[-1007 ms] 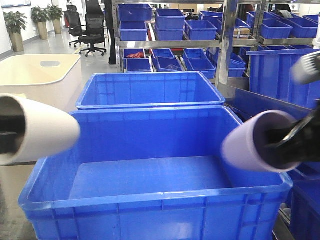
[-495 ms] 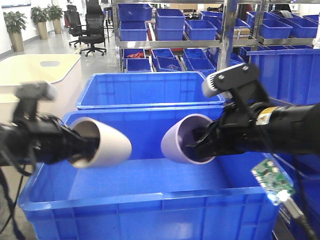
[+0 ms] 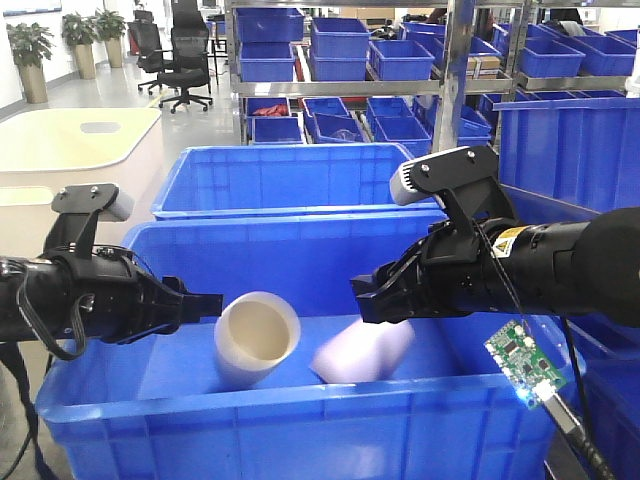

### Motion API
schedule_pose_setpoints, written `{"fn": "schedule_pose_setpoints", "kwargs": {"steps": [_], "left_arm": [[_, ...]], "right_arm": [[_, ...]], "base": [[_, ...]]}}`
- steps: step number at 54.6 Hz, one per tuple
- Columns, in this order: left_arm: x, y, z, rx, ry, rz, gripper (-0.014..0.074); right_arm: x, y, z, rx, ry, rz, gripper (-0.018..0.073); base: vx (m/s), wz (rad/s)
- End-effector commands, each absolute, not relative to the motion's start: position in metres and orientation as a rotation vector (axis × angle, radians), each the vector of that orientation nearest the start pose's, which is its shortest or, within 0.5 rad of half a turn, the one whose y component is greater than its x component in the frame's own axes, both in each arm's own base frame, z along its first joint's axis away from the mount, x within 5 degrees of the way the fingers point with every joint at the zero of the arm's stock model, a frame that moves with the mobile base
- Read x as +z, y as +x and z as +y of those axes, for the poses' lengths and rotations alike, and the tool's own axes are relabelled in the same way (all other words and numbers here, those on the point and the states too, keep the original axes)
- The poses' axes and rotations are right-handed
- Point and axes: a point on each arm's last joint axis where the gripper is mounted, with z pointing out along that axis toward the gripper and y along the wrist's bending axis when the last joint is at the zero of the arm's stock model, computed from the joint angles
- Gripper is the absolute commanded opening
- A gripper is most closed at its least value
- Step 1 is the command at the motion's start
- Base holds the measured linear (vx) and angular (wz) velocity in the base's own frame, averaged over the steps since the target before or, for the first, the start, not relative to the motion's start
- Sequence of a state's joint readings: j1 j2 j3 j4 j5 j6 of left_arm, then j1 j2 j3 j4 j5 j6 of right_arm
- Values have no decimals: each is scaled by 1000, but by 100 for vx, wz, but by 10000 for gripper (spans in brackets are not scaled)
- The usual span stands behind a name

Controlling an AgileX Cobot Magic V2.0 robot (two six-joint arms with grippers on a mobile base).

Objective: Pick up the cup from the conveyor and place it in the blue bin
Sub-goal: 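Lower both cups into the blue bin and open both grippers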

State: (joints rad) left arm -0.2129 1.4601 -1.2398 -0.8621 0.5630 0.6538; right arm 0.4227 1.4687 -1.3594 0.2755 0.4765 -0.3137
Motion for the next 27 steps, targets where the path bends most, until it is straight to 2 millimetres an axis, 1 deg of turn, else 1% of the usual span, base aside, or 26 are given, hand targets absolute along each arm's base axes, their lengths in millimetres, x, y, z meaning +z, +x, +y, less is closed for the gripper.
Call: {"fn": "schedule_pose_setpoints", "kwargs": {"steps": [1, 4, 7, 11, 12, 13, 14, 16, 17, 22, 24, 25, 27], "left_arm": [[396, 297, -103, -640, 338, 1934, 422], [409, 284, -99, -593, 371, 1891, 325], [422, 270, -94, -545, 399, 1845, 219], [441, 247, -86, -457, 448, 1777, 4], [447, 240, -84, -435, 457, 1755, -12], [450, 235, -82, -424, 459, 1742, -11], [457, 226, -79, -403, 462, 1716, -10], [466, 212, -75, -377, 461, 1678, -9], [470, 205, -73, -361, 463, 1660, -8], [481, 174, -62, -293, 460, 1609, -5], [478, 163, -58, -269, 455, 1601, -4], [477, 158, -57, -264, 455, 1598, -5], [470, 146, -53, -264, 447, 1599, -3]], "right_arm": [[422, 291, 142, 338, -542, 1829, 547], [429, 284, 138, 330, -548, 1813, 511], [438, 274, 133, 309, -562, 1795, 445], [452, 254, 123, 293, -564, 1777, 284], [456, 248, 121, 295, -558, 1777, 251], [458, 244, 119, 298, -552, 1785, 200], [462, 236, 115, 297, -547, 1786, 129], [469, 224, 108, 298, -534, 1783, 20], [473, 217, 105, 293, -533, 1783, -15], [485, 189, 90, 279, -511, 1774, -14], [491, 173, 83, 283, -493, 1760, -11], [491, 169, 81, 285, -485, 1756, -10], [493, 156, 74, 287, -464, 1719, -9]], "base": [[0, 0], [0, 0], [0, 0], [0, 0], [0, 0], [0, 0], [0, 0], [0, 0], [0, 0], [0, 0], [0, 0], [0, 0], [0, 0]]}}
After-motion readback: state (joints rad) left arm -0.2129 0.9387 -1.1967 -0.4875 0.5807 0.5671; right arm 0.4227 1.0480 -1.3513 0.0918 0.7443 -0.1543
